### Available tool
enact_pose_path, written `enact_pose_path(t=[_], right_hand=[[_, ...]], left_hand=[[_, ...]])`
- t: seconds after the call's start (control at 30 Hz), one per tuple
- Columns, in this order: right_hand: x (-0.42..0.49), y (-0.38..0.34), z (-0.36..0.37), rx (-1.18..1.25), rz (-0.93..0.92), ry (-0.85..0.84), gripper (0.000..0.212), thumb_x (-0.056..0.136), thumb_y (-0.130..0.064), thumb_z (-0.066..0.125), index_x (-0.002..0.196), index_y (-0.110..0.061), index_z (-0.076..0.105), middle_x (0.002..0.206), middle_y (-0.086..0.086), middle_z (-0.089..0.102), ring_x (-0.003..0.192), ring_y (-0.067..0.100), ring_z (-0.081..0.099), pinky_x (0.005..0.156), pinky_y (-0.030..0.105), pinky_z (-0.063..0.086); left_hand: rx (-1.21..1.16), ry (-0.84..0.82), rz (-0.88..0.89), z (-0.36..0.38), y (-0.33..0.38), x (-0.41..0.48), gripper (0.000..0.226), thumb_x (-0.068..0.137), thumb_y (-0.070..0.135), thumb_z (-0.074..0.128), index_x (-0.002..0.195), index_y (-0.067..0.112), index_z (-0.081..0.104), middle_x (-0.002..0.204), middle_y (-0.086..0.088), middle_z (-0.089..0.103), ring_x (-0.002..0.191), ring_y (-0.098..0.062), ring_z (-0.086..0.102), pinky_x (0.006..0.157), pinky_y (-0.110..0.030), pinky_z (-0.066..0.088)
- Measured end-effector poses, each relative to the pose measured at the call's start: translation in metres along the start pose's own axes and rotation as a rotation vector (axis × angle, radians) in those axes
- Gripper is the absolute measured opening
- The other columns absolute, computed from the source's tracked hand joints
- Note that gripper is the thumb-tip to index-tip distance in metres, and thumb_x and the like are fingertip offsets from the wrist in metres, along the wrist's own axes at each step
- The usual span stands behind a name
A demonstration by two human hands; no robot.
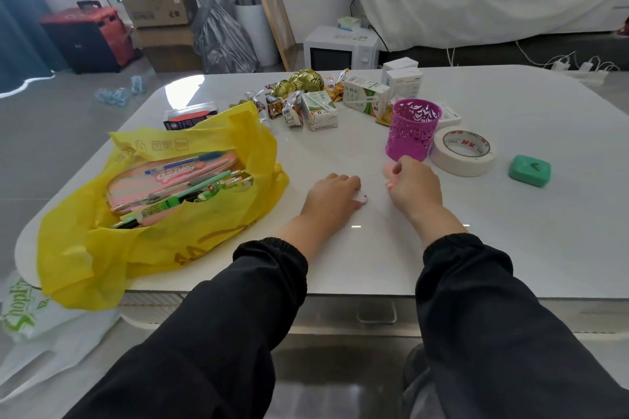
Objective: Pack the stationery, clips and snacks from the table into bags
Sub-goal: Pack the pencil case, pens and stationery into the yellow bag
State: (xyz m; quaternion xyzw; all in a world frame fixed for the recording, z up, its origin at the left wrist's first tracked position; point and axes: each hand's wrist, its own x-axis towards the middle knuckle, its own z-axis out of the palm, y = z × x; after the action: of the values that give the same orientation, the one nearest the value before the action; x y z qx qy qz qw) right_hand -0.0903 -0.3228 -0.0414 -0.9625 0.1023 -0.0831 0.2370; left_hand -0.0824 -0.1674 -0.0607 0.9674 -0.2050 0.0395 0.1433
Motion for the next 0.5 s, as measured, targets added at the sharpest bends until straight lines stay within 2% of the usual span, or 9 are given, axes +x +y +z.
enact_pose_path(t=[0.1,0.2,0.3,0.5], right_hand=[[-0.004,-0.008,0.003,0.036,-0.029,-0.002,0.018,0.093,-0.023,0.056,0.101,-0.007,0.054,0.096,0.013,0.062,0.083,0.028,0.053,0.068,0.032,0.037],[-0.009,-0.019,0.003,0.079,-0.042,-0.015,0.024,0.093,-0.028,0.056,0.104,-0.007,0.056,0.099,0.012,0.063,0.09,0.03,0.056,0.07,0.032,0.039],[-0.012,-0.033,0.001,0.071,-0.072,-0.012,0.027,0.088,-0.021,0.063,0.111,-0.008,0.057,0.103,0.011,0.064,0.094,0.03,0.058,0.075,0.034,0.044],[-0.024,-0.062,-0.005,0.115,-0.211,0.07,0.023,0.086,-0.009,0.059,0.109,-0.005,0.061,0.096,0.012,0.069,0.084,0.027,0.061,0.067,0.033,0.047]], left_hand=[[-0.05,0.009,-0.064,-0.007,-0.002,-0.008,0.033,0.091,0.036,0.057,0.117,0.017,0.057,0.111,-0.001,0.061,0.108,-0.021,0.05,0.08,-0.031,0.041],[-0.113,0.005,-0.142,-0.017,-0.002,-0.016,0.036,0.088,0.036,0.06,0.119,0.018,0.059,0.113,-0.002,0.062,0.109,-0.021,0.052,0.084,-0.032,0.046],[-0.154,0.038,-0.176,-0.032,-0.006,-0.025,0.039,0.086,0.036,0.065,0.119,0.017,0.06,0.113,-0.003,0.062,0.107,-0.021,0.054,0.086,-0.033,0.046],[-0.196,0.213,-0.155,-0.072,-0.021,-0.055,0.037,0.083,0.039,0.068,0.114,0.019,0.064,0.107,-0.001,0.064,0.099,-0.018,0.055,0.077,-0.028,0.042]])
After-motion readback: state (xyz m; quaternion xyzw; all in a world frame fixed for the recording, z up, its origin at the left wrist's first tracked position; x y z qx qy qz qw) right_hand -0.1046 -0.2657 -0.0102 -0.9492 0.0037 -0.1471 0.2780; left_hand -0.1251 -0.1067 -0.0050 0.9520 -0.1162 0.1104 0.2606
